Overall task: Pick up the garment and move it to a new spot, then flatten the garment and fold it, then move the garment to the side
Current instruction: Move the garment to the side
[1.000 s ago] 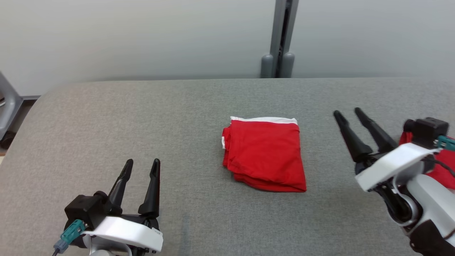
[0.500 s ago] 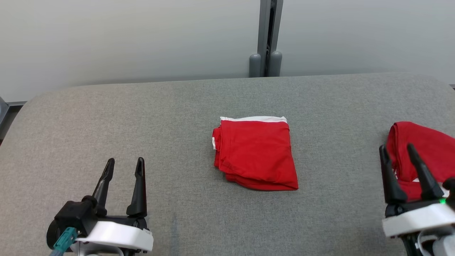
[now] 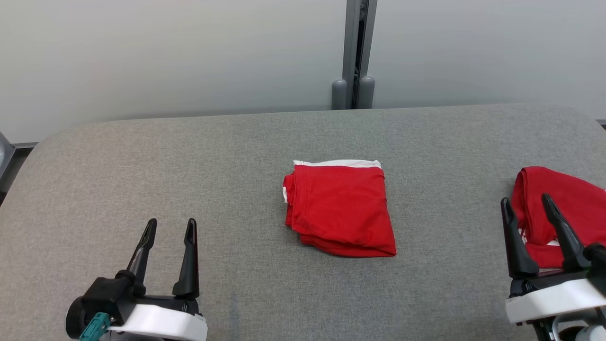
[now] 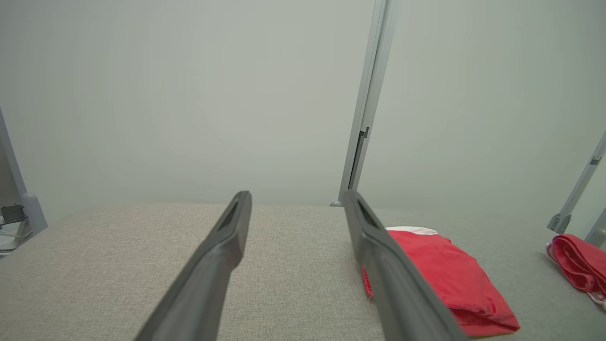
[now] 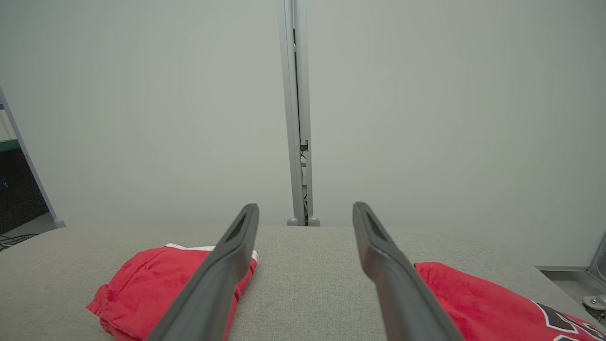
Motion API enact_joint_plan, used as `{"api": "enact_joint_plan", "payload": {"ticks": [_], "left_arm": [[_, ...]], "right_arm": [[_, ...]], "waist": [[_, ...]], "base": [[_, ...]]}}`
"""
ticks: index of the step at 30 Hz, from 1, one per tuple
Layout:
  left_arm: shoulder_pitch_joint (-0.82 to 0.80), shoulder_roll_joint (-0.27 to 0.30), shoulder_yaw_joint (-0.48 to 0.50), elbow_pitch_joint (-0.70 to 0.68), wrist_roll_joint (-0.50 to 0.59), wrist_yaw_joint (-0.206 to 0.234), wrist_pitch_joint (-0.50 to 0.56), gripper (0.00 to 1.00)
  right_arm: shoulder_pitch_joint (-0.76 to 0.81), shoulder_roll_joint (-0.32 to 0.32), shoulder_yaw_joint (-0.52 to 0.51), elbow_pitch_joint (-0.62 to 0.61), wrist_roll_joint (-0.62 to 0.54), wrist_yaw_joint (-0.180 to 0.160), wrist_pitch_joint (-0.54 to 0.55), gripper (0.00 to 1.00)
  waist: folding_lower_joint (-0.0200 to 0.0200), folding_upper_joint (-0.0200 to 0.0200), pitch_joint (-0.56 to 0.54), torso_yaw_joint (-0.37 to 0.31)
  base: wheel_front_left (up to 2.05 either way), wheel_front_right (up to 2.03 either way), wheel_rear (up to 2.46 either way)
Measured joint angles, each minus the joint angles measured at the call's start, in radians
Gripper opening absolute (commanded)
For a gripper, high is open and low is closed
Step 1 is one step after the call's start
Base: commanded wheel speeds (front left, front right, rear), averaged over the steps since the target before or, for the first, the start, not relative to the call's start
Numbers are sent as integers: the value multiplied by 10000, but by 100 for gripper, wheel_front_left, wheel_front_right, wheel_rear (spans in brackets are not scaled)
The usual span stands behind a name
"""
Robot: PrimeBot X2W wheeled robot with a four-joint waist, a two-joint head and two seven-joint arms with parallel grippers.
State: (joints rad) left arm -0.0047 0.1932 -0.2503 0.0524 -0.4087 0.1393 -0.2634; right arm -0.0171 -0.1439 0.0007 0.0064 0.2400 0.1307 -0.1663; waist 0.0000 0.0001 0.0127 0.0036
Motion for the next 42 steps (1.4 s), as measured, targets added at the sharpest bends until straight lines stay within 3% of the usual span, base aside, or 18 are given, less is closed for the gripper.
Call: {"api": "enact_joint_plan", "payload": {"ticks": [8, 17, 27, 33, 42], "left_arm": [[1, -242, 198, 98, 341, -288, 0, 100], [-37, -422, 255, 307, 487, -660, 0, 100], [-424, -708, 96, 456, 648, -951, 0, 100], [-677, -826, 79, 573, 671, -1122, -2, 100], [-816, -1035, 167, 719, 744, -1258, 0, 100]], "right_arm": [[64, 161, -163, -121, -8, 0, 391, 100], [-550, 299, 188, 767, 313, 2, 1337, 100], [-3051, 184, 616, 3354, 1473, 0, 2493, 100], [-4515, -100, 794, 5501, 1887, 0, 3580, 100], [-5691, -69, 305, 8063, 2429, 0, 4821, 100]], "waist": [[0, 0, 40, 123], [0, 0, 141, 444], [0, 0, 660, 1130], [0, 0, 1075, 1808], [0, 0, 1512, 2700]], "base": [[0, 0, 0], [0, 0, 0], [0, 0, 0], [0, 0, 0], [0, 0, 0]]}}
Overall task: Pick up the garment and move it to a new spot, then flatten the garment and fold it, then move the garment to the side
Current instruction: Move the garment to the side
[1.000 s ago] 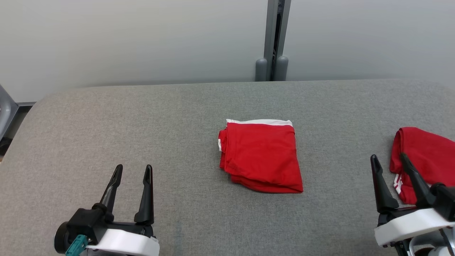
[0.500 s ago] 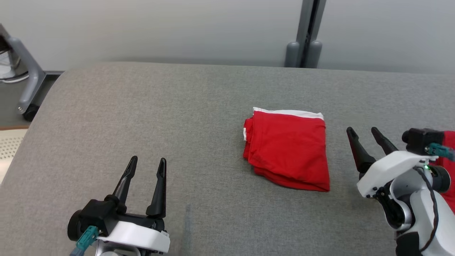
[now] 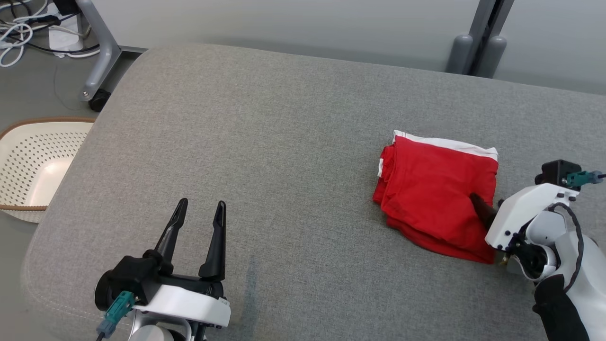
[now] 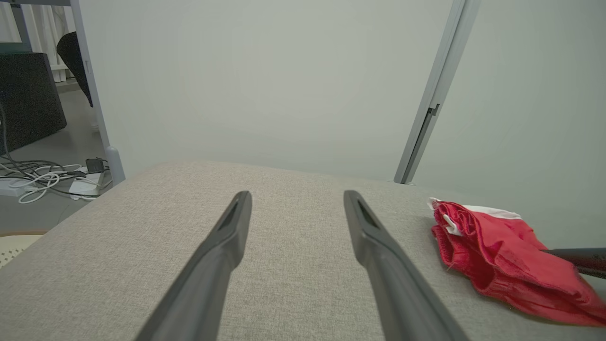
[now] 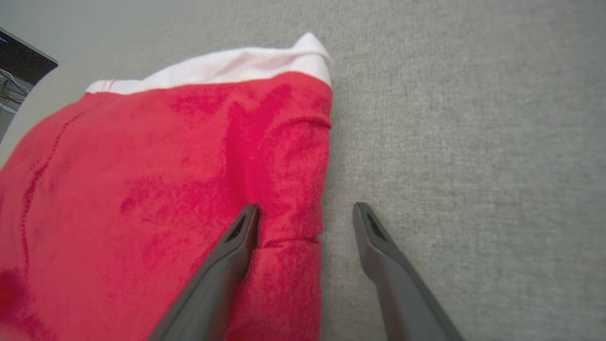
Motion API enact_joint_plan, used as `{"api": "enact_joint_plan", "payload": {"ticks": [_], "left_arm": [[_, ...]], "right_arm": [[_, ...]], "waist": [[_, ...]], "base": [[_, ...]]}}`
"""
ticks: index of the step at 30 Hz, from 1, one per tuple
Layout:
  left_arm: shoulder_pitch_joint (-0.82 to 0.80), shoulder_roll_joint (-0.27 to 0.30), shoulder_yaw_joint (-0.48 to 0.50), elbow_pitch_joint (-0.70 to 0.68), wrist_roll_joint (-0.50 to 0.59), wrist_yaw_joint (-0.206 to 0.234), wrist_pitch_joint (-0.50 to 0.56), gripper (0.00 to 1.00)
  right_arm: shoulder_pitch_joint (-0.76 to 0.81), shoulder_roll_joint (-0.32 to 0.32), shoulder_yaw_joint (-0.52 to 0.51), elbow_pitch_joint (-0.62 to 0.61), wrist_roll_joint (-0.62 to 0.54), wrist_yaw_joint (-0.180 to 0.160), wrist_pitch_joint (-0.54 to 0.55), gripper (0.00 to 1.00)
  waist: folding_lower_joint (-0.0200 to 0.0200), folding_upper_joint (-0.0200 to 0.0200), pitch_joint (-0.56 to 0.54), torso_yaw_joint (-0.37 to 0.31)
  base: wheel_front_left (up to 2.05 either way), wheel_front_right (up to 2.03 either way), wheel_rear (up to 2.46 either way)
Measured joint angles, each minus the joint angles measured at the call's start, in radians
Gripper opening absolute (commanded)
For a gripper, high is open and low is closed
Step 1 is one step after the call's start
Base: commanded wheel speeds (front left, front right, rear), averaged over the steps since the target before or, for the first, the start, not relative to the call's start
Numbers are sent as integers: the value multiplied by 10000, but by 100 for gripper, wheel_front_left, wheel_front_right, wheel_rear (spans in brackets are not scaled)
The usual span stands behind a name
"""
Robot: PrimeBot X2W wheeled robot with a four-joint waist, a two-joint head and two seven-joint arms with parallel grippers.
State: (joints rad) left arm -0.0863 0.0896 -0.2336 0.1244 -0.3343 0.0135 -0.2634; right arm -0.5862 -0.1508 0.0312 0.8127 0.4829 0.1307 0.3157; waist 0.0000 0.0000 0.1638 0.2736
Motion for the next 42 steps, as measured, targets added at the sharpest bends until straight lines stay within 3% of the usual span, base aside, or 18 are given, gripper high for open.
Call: {"api": "enact_joint_plan", "payload": {"ticks": [7, 8, 9, 10, 20, 28, 42], "left_arm": [[6, -77, 130, 61, 86, -88, 0, 100], [8, -81, 155, 69, 92, -98, 0, 100], [11, -82, 173, 69, 105, -117, 0, 100], [11, -86, 186, 69, 146, -125, -2, 100], [74, -50, 180, 21, 355, -247, -2, 100], [174, -102, -433, -56, 391, -487, 84, 100], [-213, -140, -1053, -167, 512, -568, 314, 100]], "right_arm": [[-137, 286, -163, 918, 199, 0, 151, 100], [-143, 313, -119, 951, 224, 2, 79, 91], [-142, 337, -82, 972, 274, 0, -21, 41], [-142, 370, -35, 980, 330, 0, -109, 0], [-161, 410, 874, 439, 836, 2, -1279, 0], [94, -29, 2069, -408, 1197, 0, -1225, 0], [-157, -892, 3246, -1776, 1486, 0, -1030, 0]], "waist": [[0, 0, -63, 127], [0, 0, -85, 110], [1, 0, -105, 83], [0, 0, -123, 49], [0, 0, -475, -707], [0, 0, -878, -2314], [0, 0, -838, -5110]], "base": [[0, 0, 0], [0, 0, 0], [0, 0, 0], [0, 0, 0], [0, 0, 0], [0, 0, 0], [0, 0, 0]]}}
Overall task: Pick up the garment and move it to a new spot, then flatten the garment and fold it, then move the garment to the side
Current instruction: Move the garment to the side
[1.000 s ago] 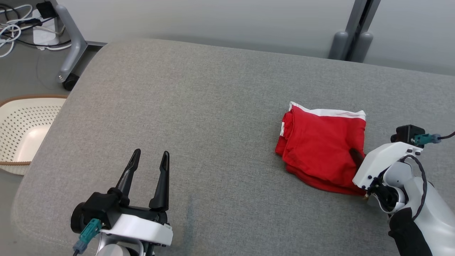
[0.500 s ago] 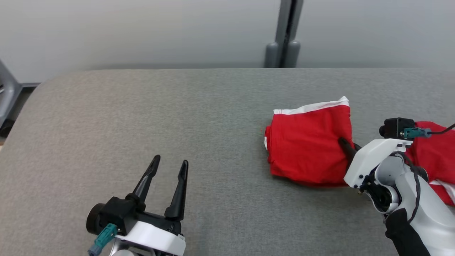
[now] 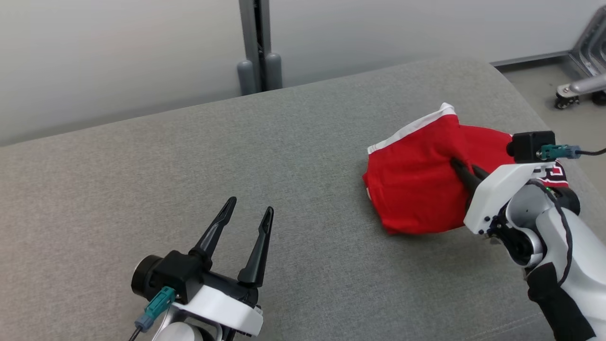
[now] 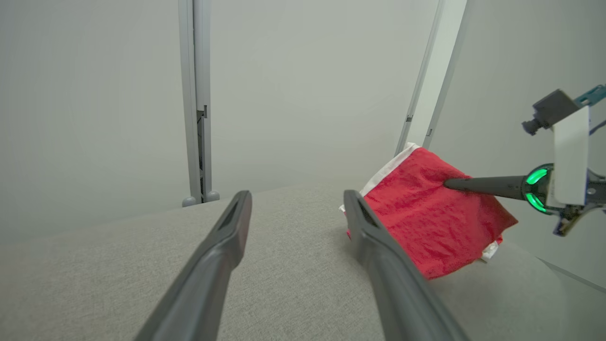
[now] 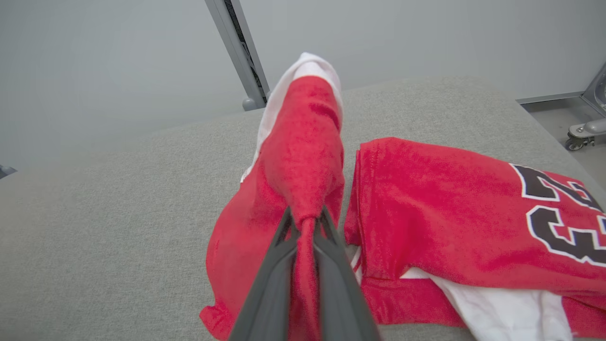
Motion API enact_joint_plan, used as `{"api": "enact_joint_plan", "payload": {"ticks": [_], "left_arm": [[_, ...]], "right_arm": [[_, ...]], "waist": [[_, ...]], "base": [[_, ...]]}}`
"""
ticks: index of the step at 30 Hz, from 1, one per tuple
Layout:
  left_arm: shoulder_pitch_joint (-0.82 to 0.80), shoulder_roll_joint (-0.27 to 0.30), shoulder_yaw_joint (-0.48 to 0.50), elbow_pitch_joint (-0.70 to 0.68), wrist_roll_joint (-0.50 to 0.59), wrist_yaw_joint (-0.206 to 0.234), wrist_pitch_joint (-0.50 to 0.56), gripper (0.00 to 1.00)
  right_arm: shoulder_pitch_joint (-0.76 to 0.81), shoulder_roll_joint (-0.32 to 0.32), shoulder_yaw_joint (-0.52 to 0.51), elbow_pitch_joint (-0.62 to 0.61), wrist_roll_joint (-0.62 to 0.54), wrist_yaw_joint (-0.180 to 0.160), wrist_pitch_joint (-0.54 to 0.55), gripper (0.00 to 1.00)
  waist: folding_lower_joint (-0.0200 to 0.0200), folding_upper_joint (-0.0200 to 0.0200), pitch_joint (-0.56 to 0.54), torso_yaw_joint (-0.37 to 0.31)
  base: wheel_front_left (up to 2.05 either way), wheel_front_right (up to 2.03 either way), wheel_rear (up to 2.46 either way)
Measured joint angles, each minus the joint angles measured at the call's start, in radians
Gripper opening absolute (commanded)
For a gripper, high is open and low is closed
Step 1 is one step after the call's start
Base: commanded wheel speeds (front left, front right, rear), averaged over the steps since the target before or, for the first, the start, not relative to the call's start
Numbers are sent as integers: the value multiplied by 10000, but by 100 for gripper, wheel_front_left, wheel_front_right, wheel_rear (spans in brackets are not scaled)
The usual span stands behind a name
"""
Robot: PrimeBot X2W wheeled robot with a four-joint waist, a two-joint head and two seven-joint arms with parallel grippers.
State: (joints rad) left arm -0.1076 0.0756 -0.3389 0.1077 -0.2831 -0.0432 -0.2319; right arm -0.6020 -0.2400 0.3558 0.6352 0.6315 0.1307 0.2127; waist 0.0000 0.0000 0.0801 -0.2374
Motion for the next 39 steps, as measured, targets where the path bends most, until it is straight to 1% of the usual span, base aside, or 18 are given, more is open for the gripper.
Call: {"api": "enact_joint_plan", "payload": {"ticks": [5, 9, 12, 18, 23, 24, 25, 27, 30, 32, 35, 39], "left_arm": [[-245, 90, -27, -115, 38, 4, 134, 100], [-398, 238, -46, -205, 90, 0, 268, 100], [-504, 374, -31, -305, 104, -2, 382, 100], [-649, 510, -44, -474, 123, 2, 556, 100], [-654, 614, -52, -558, 132, 21, 639, 100], [-654, 631, -44, -569, 132, 50, 642, 100], [-655, 635, -38, -573, 128, 63, 640, 100], [-655, 629, -25, -568, 100, 79, 606, 100], [-655, 583, -12, -554, 73, 140, 533, 100], [-647, 554, 31, -516, -19, 180, 454, 100], [-603, 560, 127, -476, -100, 228, 357, 100], [-396, 635, 428, -462, -226, 380, 199, 100]], "right_arm": [[-526, -564, 339, 105, 121, 0, -36, 0], [-1142, -1156, 495, 477, 203, 2, -278, 0], [-1564, -1463, 589, 882, 268, 2, -554, 0], [-1996, -1751, 422, 2366, 370, 2, -1110, 0], [-2313, -1668, 136, 3760, 61, 2, -1954, 1], [-2362, -1615, 79, 3979, 12, 2, -2142, 45], [-2411, -1546, 36, 4176, -6, 2, -2320, 100], [-2484, -1442, -48, 4510, -61, 2, -2801, 100], [-2553, -1515, -259, 5009, -244, 2, -3664, 100], [-2576, -1517, -320, 5083, -293, 0, -4163, 100], [-2591, -1473, -318, 4867, -366, 0, -4468, 100], [-2375, -1555, -518, 3697, -430, 2, -4704, 100]], "waist": [[0, 0, 463, -382], [0, 0, 874, -466], [0, 0, 1163, -452], [0, 0, 1590, -272], [0, 0, 1734, -102], [0, 0, 1728, -77], [0, 0, 1712, -53], [0, 0, 1645, -2], [0, 0, 1491, 78], [0, 0, 1343, 128], [0, 0, 1176, 174], [0, 0, 765, 283]], "base": [[0, 0, 0], [0, 0, 0], [0, 0, 0], [0, 0, 0], [0, 0, 0], [0, 0, 0], [0, 0, 0], [0, 0, 0], [0, 0, 0], [0, 0, 0], [0, 0, 0], [0, 0, 0]]}}
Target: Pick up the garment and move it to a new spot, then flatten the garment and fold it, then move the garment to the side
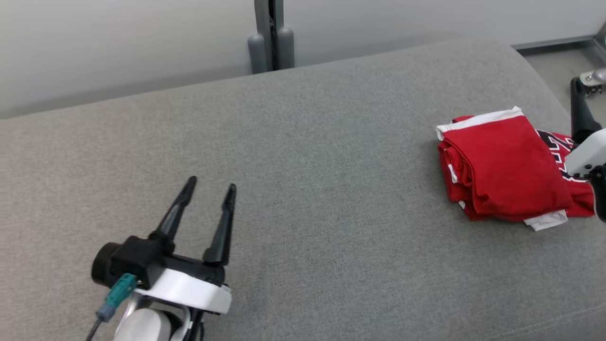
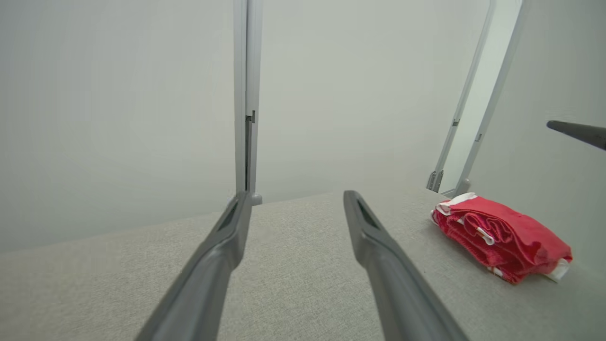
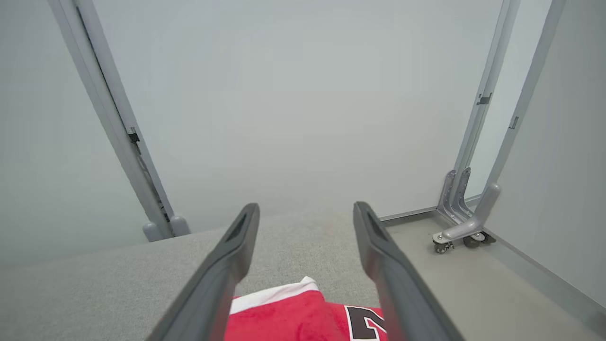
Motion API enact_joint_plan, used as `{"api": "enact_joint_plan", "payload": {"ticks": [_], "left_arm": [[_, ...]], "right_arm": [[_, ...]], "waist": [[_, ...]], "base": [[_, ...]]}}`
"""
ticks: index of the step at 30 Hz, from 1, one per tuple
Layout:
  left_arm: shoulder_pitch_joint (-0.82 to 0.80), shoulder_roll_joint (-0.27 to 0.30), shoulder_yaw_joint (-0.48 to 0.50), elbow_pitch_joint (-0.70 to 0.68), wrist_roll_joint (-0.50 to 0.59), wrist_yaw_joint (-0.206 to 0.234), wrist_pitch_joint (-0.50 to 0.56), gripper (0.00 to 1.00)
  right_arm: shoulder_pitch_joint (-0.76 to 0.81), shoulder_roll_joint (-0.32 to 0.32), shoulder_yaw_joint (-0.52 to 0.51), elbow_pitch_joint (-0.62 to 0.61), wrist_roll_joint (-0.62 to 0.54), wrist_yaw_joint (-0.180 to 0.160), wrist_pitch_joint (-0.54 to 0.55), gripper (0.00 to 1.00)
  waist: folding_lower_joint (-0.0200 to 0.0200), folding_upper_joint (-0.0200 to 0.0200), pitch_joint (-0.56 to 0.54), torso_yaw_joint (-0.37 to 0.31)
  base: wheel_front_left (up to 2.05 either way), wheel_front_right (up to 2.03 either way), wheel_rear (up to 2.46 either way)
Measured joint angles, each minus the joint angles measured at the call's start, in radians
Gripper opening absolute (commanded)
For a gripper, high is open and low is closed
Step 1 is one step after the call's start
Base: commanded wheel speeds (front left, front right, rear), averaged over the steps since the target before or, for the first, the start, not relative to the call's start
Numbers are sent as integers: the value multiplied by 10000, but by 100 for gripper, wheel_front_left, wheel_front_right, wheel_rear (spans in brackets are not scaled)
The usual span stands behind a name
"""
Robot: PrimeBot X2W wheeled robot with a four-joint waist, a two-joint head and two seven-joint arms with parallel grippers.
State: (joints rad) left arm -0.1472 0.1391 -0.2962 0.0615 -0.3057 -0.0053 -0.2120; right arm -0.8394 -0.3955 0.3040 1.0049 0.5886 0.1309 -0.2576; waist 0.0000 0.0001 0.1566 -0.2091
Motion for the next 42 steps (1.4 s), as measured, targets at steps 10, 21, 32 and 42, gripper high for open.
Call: {"api": "enact_joint_plan", "payload": {"ticks": [10, 21, 32, 42], "left_arm": [[555, 485, 1087, -351, -362, 717, 4, 100], [1318, 694, 1641, -299, -364, 1569, 251, 100], [1718, 441, 1371, 224, -474, 1289, -190, 100], [1718, 359, 1312, 525, -556, 1283, -307, 100]], "right_arm": [[3187, 17, -1674, -4928, -984, -2, -38, 100], [7136, 1647, -2297, -8387, -1528, 0, 640, 100], [8527, 2301, -2660, -9639, -1948, 0, 982, 100], [8658, 2393, -2773, -9969, -2174, 0, 1350, 100]], "waist": [[0, 0, -825, 750], [0, 0, -1471, 1703], [0, 0, -1649, 2095], [0, 0, -1735, 2148]], "base": [[0, 0, 0], [0, 0, 0], [0, 0, 0], [0, 0, 0]]}}
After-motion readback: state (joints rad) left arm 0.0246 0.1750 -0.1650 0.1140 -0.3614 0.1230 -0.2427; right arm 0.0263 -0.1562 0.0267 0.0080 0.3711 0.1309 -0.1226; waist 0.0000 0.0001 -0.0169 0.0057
